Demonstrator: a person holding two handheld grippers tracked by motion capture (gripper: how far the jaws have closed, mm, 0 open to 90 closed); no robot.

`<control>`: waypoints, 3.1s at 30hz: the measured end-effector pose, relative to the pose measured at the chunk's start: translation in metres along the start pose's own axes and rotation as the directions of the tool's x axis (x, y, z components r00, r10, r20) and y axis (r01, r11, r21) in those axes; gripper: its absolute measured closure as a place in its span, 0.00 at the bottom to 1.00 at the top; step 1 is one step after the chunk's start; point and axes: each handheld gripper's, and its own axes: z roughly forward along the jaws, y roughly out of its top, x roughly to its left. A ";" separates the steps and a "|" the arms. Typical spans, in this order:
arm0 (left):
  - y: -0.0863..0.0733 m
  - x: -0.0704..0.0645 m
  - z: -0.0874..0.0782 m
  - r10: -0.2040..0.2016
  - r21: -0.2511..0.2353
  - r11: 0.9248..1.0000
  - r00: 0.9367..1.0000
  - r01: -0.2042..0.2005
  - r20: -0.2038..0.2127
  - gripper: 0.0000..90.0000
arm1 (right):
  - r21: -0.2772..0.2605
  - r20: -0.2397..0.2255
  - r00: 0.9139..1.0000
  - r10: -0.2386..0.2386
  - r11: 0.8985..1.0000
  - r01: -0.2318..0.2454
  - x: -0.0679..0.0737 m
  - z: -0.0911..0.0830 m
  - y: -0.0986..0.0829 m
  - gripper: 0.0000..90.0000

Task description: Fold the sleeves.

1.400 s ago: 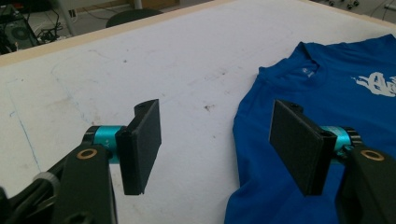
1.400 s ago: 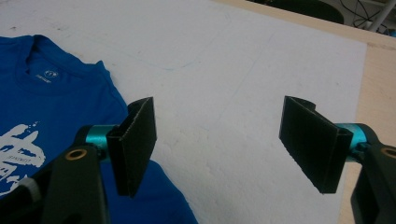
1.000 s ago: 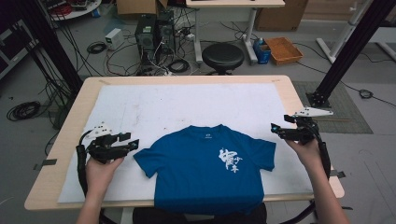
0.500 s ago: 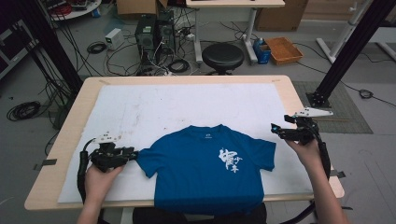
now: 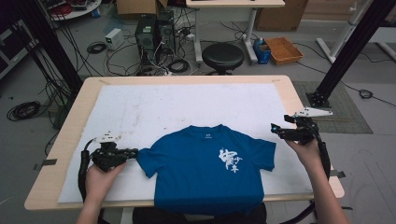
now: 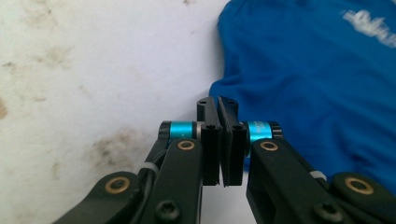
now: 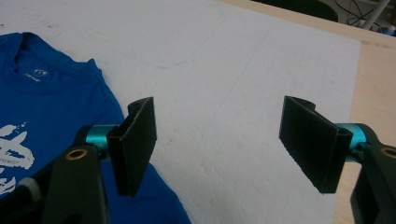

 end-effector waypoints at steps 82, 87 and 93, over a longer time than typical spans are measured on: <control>0.029 -0.032 0.022 0.121 -0.211 0.967 0.986 -0.142 -0.111 0.50 | 0.170 -0.135 0.976 0.169 0.975 -0.145 0.007 0.000 -0.031 0.99; 0.027 -0.030 0.028 0.111 -0.179 0.975 0.988 -0.129 -0.104 0.49 | 0.125 -0.192 0.967 0.168 0.981 -0.146 0.025 -0.010 -0.011 0.99; 0.026 -0.028 0.029 0.114 -0.172 0.977 0.989 -0.129 -0.094 0.49 | 0.153 -0.205 0.976 0.067 0.988 -0.036 0.081 -0.004 0.012 0.99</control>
